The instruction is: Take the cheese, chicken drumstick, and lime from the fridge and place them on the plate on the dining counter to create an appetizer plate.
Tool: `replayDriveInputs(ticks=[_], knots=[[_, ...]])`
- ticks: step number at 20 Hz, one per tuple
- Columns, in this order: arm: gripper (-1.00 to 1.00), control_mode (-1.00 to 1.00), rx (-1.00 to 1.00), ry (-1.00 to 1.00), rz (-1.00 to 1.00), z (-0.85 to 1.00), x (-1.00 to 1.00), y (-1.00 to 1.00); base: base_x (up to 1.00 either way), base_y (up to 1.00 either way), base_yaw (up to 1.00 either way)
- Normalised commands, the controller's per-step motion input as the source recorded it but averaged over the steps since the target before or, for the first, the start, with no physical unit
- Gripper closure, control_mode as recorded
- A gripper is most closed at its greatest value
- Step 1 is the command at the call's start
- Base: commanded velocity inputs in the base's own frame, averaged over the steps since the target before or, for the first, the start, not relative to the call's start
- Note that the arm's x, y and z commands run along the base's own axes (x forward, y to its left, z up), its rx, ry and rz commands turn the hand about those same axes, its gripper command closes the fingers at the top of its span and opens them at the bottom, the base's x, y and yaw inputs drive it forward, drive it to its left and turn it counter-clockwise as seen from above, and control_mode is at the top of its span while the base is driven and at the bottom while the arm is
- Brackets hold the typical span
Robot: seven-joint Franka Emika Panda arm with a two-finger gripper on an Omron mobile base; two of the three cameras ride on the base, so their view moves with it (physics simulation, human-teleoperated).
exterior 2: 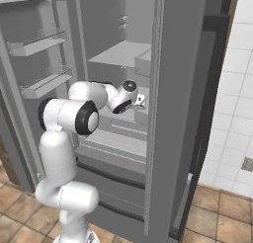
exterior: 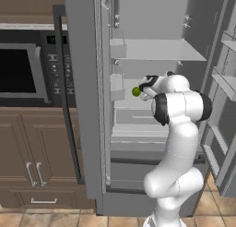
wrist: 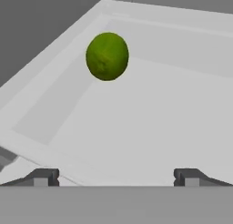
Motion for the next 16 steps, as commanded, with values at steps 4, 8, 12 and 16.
replayDriveInputs(ticks=[4, 8, 12, 16], knots=[[-1.00, -1.00, 0.00, -0.07, 0.00, -0.11, 0.18, 0.26, 0.00, 0.00, 0.00], [-1.00, -1.00, 0.00, -0.02, 0.00, -0.04, 0.28, 0.31, 0.00, 0.00, 0.00], [-1.00, -1.00, 0.00, 0.00, 0.00, 0.00, 0.25, 0.19, 0.00, 0.00, 0.00], [-1.00, -1.00, 0.00, 0.00, 0.00, 0.00, 0.26, 0.03, 0.00, 0.00, 0.00]])
